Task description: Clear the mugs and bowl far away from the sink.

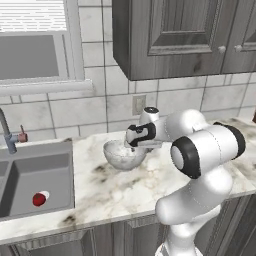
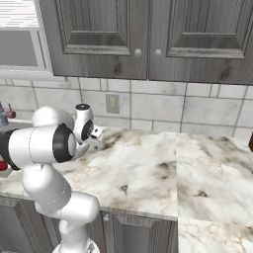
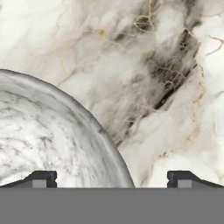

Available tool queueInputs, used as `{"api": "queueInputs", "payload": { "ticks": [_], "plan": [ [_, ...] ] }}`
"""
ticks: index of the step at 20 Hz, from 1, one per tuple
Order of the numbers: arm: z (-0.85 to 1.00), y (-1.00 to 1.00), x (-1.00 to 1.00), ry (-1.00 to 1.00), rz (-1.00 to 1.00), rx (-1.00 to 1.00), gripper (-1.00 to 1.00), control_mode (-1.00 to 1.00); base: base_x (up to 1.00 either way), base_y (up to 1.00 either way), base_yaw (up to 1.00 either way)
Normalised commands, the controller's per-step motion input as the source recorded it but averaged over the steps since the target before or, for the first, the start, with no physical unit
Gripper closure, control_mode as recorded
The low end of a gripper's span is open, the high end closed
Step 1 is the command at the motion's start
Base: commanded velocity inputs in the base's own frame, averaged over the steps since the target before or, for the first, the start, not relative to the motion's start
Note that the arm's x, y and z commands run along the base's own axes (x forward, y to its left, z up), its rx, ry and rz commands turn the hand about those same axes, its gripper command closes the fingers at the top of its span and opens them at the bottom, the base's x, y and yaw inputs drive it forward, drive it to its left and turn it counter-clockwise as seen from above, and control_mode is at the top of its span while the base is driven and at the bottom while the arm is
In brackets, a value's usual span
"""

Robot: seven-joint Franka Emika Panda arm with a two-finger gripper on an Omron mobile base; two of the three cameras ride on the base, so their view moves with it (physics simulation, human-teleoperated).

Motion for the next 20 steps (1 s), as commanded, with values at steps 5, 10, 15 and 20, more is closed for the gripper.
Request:
{"api": "queueInputs", "payload": {
  "ticks": [5,10,15,20],
  "plan": [
    [-0.06,0.00,0.00,0.00,0.01,0.00,1.00,-1.00,0.00,0.00,0.00],
    [0.00,0.00,0.00,0.00,0.00,0.00,1.00,-1.00,0.00,0.00,0.00],
    [0.27,0.01,-0.21,-0.15,0.00,0.01,1.00,-1.00,0.00,0.00,0.00],
    [1.00,0.20,-0.63,-0.30,0.00,0.03,1.00,-1.00,0.00,0.00,0.00]
  ]
}}
